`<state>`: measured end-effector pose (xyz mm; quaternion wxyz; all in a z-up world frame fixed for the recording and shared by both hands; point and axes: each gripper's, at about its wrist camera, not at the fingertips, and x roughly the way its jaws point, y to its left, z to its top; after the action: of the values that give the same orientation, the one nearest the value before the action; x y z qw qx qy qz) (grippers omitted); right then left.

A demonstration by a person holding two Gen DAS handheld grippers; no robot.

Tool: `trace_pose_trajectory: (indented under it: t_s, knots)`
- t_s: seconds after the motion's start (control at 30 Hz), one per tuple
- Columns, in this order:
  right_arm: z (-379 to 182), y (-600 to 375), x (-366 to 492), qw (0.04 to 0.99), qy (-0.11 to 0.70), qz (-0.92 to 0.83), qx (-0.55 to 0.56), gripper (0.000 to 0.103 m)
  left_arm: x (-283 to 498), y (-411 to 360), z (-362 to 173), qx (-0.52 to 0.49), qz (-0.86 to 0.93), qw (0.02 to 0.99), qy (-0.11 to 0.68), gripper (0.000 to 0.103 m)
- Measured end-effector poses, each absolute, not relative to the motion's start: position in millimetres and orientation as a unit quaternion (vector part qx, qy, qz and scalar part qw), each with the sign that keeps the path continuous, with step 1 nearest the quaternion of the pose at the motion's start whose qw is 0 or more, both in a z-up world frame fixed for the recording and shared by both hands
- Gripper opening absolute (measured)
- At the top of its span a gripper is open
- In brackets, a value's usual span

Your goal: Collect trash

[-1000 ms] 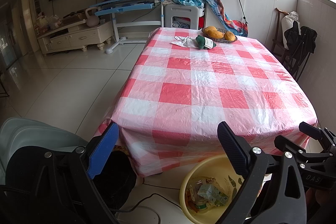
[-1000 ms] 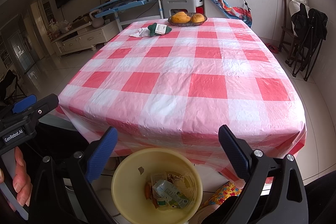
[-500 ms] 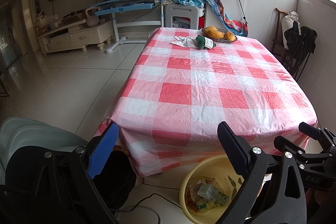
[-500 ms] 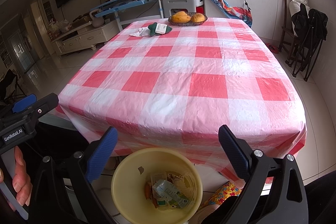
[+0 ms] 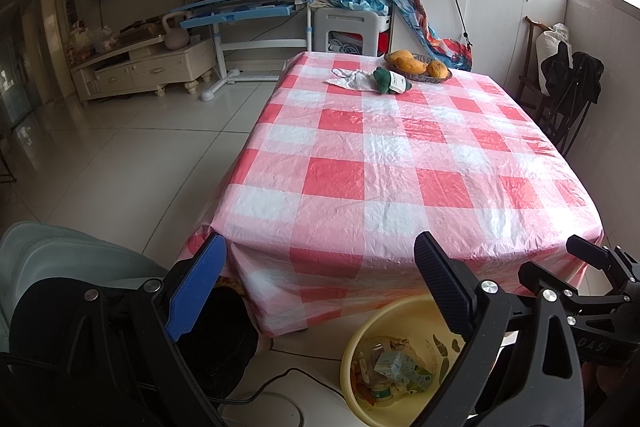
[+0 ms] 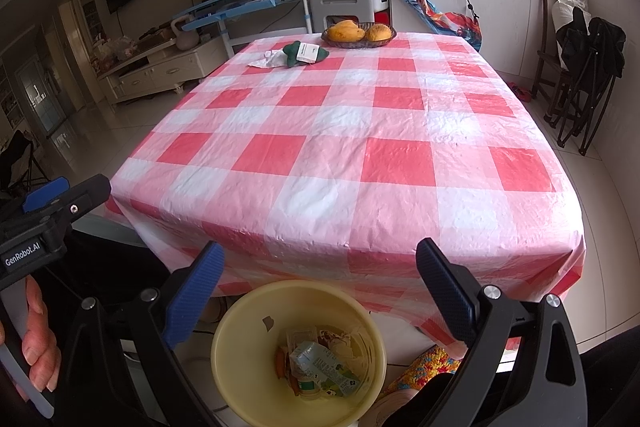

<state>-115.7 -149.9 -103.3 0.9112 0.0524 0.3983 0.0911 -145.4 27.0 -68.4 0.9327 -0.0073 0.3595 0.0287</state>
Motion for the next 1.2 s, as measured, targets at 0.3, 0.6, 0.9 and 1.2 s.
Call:
trace_pose_trajectory:
  t_s: [0.3,0.6,0.9,1.2]
  knots:
    - [-82.7,-145.1,-122.1,0.918,0.371,0.126,0.062,0.094,-148.8,47.0,-53.2,-0.052,0.034,0.938,0.340,0.092]
    - [-73.7,-138.9,-65.3,0.906,0.388,0.155,0.068,0.094,-104.7,68.1,-36.9,-0.089,0.058,0.935,0.338,0.093]
    - [-61.5,-92.9,71.7,0.904,0.391,0.175,0.014,0.094,-41.8,79.6,-21.7,-0.112,0.073,0.938,0.321,0.093]
    - [-92.1,-45.4,200.3,0.898,0.416,0.145,0.005,0.094,-30.9,102.4,-38.2,-0.164,0.086,0.919,0.347,0.093]
